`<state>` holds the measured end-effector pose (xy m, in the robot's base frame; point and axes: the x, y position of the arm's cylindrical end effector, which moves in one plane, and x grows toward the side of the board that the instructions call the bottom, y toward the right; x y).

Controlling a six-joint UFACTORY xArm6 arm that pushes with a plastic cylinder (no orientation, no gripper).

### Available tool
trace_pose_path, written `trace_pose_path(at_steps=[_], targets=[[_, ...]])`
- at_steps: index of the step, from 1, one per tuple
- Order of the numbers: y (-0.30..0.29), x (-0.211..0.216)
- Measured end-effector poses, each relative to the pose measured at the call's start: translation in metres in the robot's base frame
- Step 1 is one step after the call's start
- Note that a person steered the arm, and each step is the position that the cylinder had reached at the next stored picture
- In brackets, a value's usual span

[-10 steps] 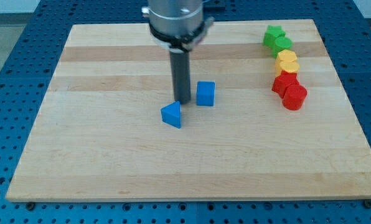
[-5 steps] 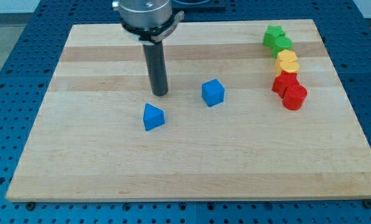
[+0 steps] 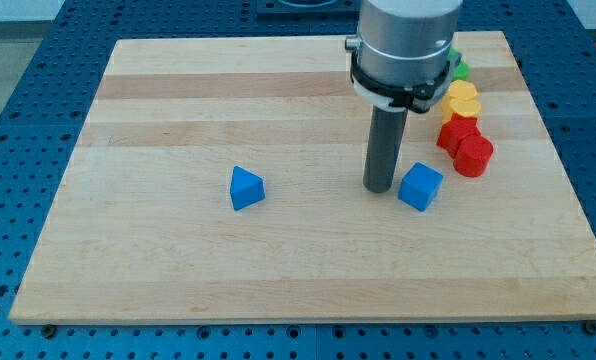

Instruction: Push the blue cube below the red circle

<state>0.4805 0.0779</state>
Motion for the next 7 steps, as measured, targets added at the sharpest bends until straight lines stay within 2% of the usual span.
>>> trace_pose_path(at_steps=[2,3,4,5,7], targets=[[0.076,0.011],[0.073,0.022],[0.081,0.052],[0.120,0.059],[0.116,0.041]])
